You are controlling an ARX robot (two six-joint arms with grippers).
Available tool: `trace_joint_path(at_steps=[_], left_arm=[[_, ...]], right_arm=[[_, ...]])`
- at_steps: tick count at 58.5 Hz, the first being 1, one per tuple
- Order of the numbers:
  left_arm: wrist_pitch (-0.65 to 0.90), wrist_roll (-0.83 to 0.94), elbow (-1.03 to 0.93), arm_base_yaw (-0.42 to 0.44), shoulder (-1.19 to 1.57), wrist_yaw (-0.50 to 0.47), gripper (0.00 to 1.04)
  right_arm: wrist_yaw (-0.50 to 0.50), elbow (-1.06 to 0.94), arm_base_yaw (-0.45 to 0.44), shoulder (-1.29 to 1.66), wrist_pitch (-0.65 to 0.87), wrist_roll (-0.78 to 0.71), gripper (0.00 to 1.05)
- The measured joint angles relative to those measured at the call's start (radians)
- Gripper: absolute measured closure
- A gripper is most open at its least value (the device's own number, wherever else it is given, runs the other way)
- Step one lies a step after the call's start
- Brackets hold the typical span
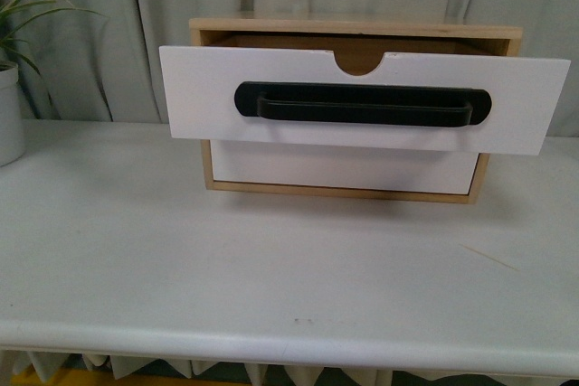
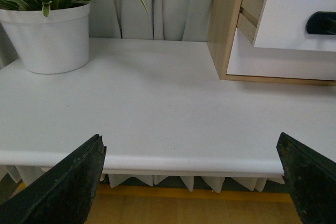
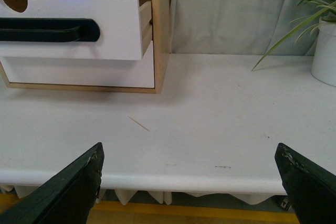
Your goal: Close drawer sideways
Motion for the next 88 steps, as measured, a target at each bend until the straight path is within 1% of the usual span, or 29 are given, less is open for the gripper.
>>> trace_joint_path(at_steps=[39,41,42,43,44,45,46,47,48,50,52,55,58,62,63,64,65,67,68,71,76,81,88], left_arm=[[0.0,0.0,0.0,0.0,0.0,0.0,0.06],[-0.011,-0.006,0.003,-0.014,0.01,-0.032,0.06],[-0.041,-0.026,0.014,-0.038,0.027,-0.14,0.06],[-0.06,-0.039,0.021,-0.054,0.041,-0.183,0.06],[-0.092,-0.063,0.038,-0.085,0.075,-0.274,0.06],[-0.105,-0.07,0.046,-0.1,0.095,-0.298,0.06],[-0.119,-0.103,0.057,-0.129,0.133,-0.401,0.06],[-0.123,-0.114,0.063,-0.141,0.151,-0.438,0.06],[-0.128,-0.14,0.07,-0.162,0.184,-0.497,0.06],[-0.137,-0.183,0.084,-0.185,0.228,-0.559,0.06],[-0.14,-0.223,0.1,-0.2,0.267,-0.589,0.06],[-0.118,-0.358,0.148,-0.224,0.354,-0.591,0.06],[-0.082,-0.477,0.201,-0.246,0.448,-0.555,0.06],[-0.03,-0.614,0.244,-0.27,0.555,-0.515,0.06],[-0.021,-0.623,0.249,-0.273,0.57,-0.509,0.06],[-0.002,-0.668,0.262,-0.28,0.601,-0.498,0.06],[0.007,-0.676,0.268,-0.283,0.616,-0.493,0.06],[0.049,-0.745,0.293,-0.301,0.674,-0.491,0.06],[0.06,-0.752,0.298,-0.304,0.689,-0.49,0.06],[0.116,-0.821,0.335,-0.328,0.761,-0.485,0.06],[0.19,-0.886,0.405,-0.369,0.867,-0.479,0.06],[0.235,-0.919,0.47,-0.402,0.961,-0.478,0.06],[0.297,-0.952,0.551,-0.434,1.102,-0.462,0.06]], right_arm=[[0.0,0.0,0.0,0.0,0.0,0.0,0.09],[-0.019,0.012,0.0,0.016,-0.039,-0.027,0.09],[-0.026,0.02,0.0,0.024,-0.057,-0.034,0.09],[-0.037,0.034,0.0,0.051,-0.087,-0.066,0.09],[-0.04,0.04,0.0,0.066,-0.093,-0.08,0.09],[-0.047,0.05,0.002,0.101,-0.094,-0.101,0.09],[-0.049,0.055,0.003,0.118,-0.091,-0.114,0.09],[-0.053,0.065,0.004,0.152,-0.079,-0.142,0.09],[-0.055,0.07,0.005,0.169,-0.072,-0.155,0.09],[-0.06,0.087,0.007,0.224,-0.04,-0.203,0.09],[-0.06,0.106,0.014,0.279,-0.004,-0.246,0.09],[-0.049,0.154,0.048,0.423,0.108,-0.384,0.09],[-0.046,0.182,0.088,0.534,0.204,-0.518,0.09],[-0.042,0.199,0.123,0.629,0.297,-0.643,0.09],[-0.043,0.206,0.133,0.661,0.322,-0.682,0.09],[-0.045,0.209,0.138,0.676,0.333,-0.692,0.09],[-0.047,0.216,0.146,0.706,0.354,-0.738,0.09],[-0.051,0.226,0.157,0.751,0.382,-0.779,0.09],[-0.052,0.231,0.164,0.78,0.401,-0.818,0.09],[-0.055,0.237,0.176,0.837,0.447,-0.868,0.09],[-0.056,0.246,0.191,0.949,0.541,-0.955,0.09],[-0.052,0.263,0.198,1.048,0.625,-1.01,0.09],[-0.049,0.298,0.2,1.148,0.7,-1.055,0.09]])
